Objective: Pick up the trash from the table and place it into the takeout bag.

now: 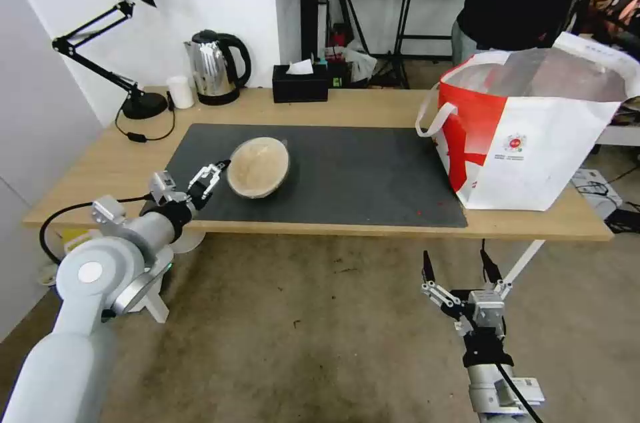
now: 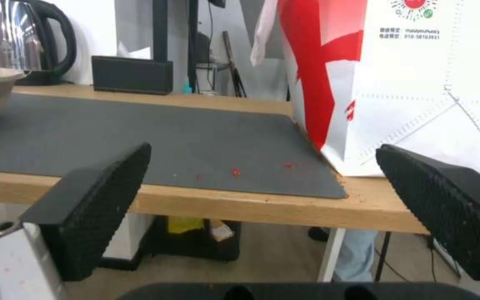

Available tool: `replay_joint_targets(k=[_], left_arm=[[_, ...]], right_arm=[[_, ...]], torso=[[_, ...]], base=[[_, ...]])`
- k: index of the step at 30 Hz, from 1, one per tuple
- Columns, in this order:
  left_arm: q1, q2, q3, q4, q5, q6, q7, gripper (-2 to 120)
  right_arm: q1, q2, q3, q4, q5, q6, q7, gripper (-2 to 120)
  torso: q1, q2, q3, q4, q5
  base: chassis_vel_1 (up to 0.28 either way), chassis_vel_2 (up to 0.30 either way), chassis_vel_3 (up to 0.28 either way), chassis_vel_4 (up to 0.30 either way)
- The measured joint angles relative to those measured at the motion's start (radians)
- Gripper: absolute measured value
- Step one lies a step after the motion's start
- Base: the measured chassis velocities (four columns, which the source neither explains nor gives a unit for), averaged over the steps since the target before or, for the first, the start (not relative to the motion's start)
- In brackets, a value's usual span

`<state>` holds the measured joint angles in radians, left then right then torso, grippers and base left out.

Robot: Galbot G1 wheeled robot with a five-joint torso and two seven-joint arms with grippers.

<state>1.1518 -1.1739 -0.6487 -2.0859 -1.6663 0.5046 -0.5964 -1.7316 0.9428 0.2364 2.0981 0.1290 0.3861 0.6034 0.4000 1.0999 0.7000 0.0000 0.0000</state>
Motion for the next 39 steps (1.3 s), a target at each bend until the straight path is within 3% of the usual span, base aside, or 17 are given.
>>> replay_joint_targets(k=[17,39], left_arm=[[-0.099,0.005,0.064,0.131,-0.003,0.003,-0.018,100],[-0.172,-0.023,0.120,0.206,0.015,0.027,-0.023,100]], right_arm=[[0.000,0.000,0.000,0.000,0.000,0.000,0.000,100],[0.000,0.000,0.000,0.000,0.000,0.000,0.000,100]], torso=[[0.000,0.000,0.000,0.0000,0.0000],[0.000,0.000,0.000,0.0000,0.0000]], base=[[0.000,0.000,0.000,0.000],[0.000,0.000,0.000,0.000]])
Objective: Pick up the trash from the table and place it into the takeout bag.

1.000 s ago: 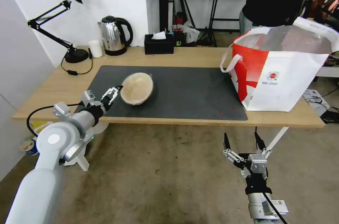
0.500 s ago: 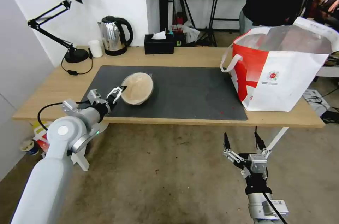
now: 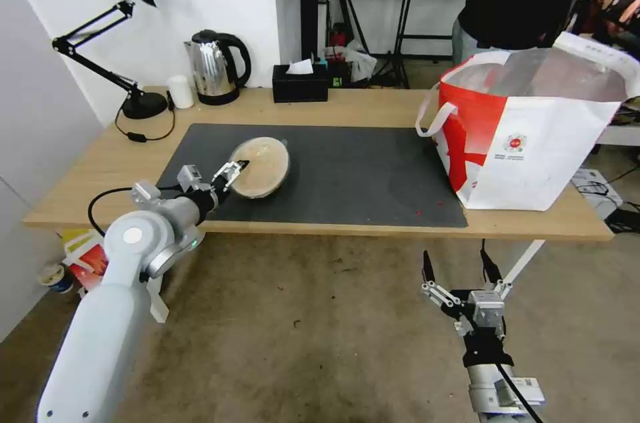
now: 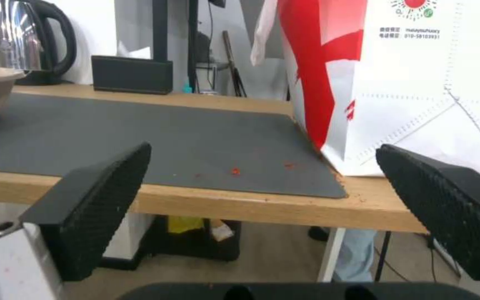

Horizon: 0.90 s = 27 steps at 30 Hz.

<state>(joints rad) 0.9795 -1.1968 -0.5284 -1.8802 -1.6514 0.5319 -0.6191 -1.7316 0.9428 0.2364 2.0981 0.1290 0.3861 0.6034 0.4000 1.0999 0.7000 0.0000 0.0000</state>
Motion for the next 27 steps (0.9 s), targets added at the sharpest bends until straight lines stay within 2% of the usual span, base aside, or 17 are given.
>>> replay_joint_targets(k=[19,27], left_arm=[[-0.032,-0.020,0.034,0.061,0.037,0.001,0.007,100],[-0.037,-0.037,0.052,0.061,0.044,0.001,0.008,100]], right_arm=[[0.000,0.000,0.000,0.000,0.000,0.000,0.000,100],[0.000,0.000,0.000,0.000,0.000,0.000,0.000,100]], torso=[[0.000,0.000,0.000,0.0000,0.0001],[0.000,0.000,0.000,0.0000,0.0000]], base=[[0.000,0.000,0.000,0.000],[0.000,0.000,0.000,0.000]])
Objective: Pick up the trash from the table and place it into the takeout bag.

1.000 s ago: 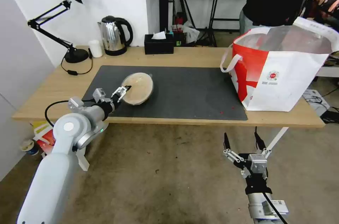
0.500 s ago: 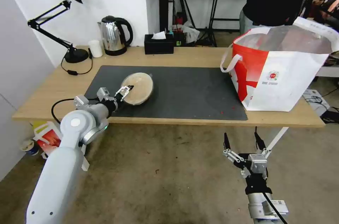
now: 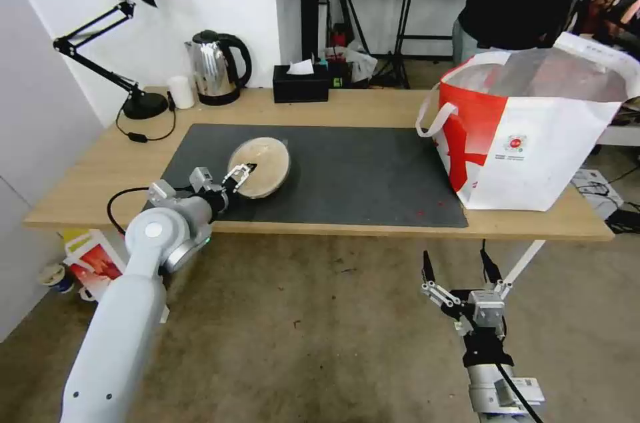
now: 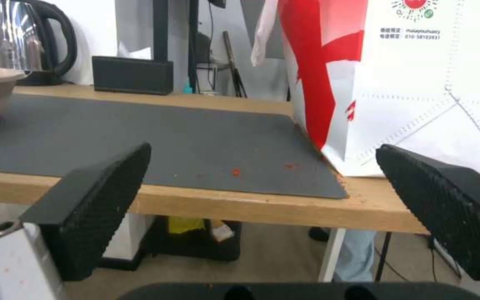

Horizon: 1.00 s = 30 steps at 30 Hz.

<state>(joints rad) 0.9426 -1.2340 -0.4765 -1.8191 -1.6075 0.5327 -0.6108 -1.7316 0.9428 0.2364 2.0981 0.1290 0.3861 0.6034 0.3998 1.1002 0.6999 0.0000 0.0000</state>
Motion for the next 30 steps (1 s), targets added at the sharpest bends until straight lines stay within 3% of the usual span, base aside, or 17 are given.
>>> replay_joint_targets(k=[24,28,30], left_arm=[[-0.020,-0.013,0.021,0.030,0.024,0.000,0.004,100],[-0.019,-0.013,0.021,0.030,0.026,0.000,0.005,97],[-0.018,-0.014,0.021,0.030,0.027,0.001,0.005,87]], right_arm=[[0.000,0.000,0.000,0.000,0.000,0.000,0.000,100],[0.000,0.000,0.000,0.000,0.000,0.000,0.000,100],[0.000,0.000,0.000,0.000,0.000,0.000,0.000,100]], torso=[[0.000,0.000,0.000,-0.0001,0.0001],[0.000,0.000,0.000,0.0002,0.0001],[0.000,0.000,0.000,0.0006,0.0001]], base=[[0.000,0.000,0.000,0.000],[0.000,0.000,0.000,0.000],[0.000,0.000,0.000,0.000]])
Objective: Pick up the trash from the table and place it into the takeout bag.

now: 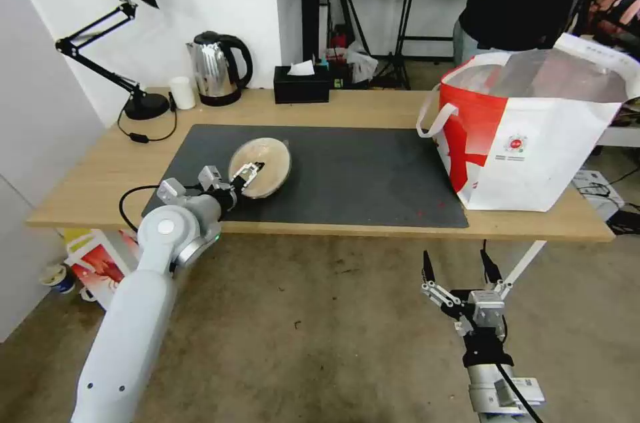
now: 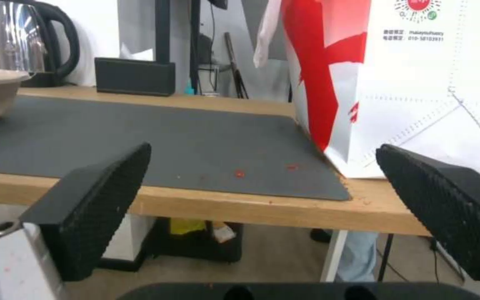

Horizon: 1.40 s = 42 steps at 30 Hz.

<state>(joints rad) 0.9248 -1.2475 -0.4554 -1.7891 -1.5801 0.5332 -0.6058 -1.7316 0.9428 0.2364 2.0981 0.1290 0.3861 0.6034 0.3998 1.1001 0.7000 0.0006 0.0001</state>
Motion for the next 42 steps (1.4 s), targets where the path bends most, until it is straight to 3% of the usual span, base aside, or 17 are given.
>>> replay_joint_targets(k=[13,19,25,37,42], left_arm=[[0.010,0.006,0.001,-0.007,0.005,0.005,-0.004,41],[0.015,0.008,-0.004,-0.011,0.011,0.004,0.000,19],[0.015,0.010,-0.007,-0.012,0.017,0.002,0.009,5],[0.018,0.011,-0.013,-0.023,0.029,-0.002,0.036,2],[0.034,0.021,-0.023,-0.081,0.022,-0.019,0.052,2]], right_arm=[[0.000,0.000,0.000,0.000,0.000,0.000,0.000,100],[0.000,0.000,0.000,0.000,0.000,0.000,0.000,100],[0.000,0.000,0.000,0.000,0.000,0.000,0.000,100],[0.000,0.000,0.000,0.000,0.000,0.000,0.000,100],[0.000,0.000,0.000,0.000,0.000,0.000,0.000,100]], torso=[[0.001,-0.001,0.001,-0.0016,-0.0012],[0.001,-0.001,0.000,-0.0006,-0.0004],[0.000,0.000,0.000,-0.0007,-0.0002],[0.000,0.000,0.000,-0.0006,-0.0002],[0.000,0.000,0.000,-0.0007,-0.0002]], base=[[0.000,0.000,0.000,0.000],[0.000,0.000,0.000,0.000],[0.000,0.000,0.000,0.000],[0.000,0.000,0.000,0.000],[0.000,0.000,0.000,0.000]])
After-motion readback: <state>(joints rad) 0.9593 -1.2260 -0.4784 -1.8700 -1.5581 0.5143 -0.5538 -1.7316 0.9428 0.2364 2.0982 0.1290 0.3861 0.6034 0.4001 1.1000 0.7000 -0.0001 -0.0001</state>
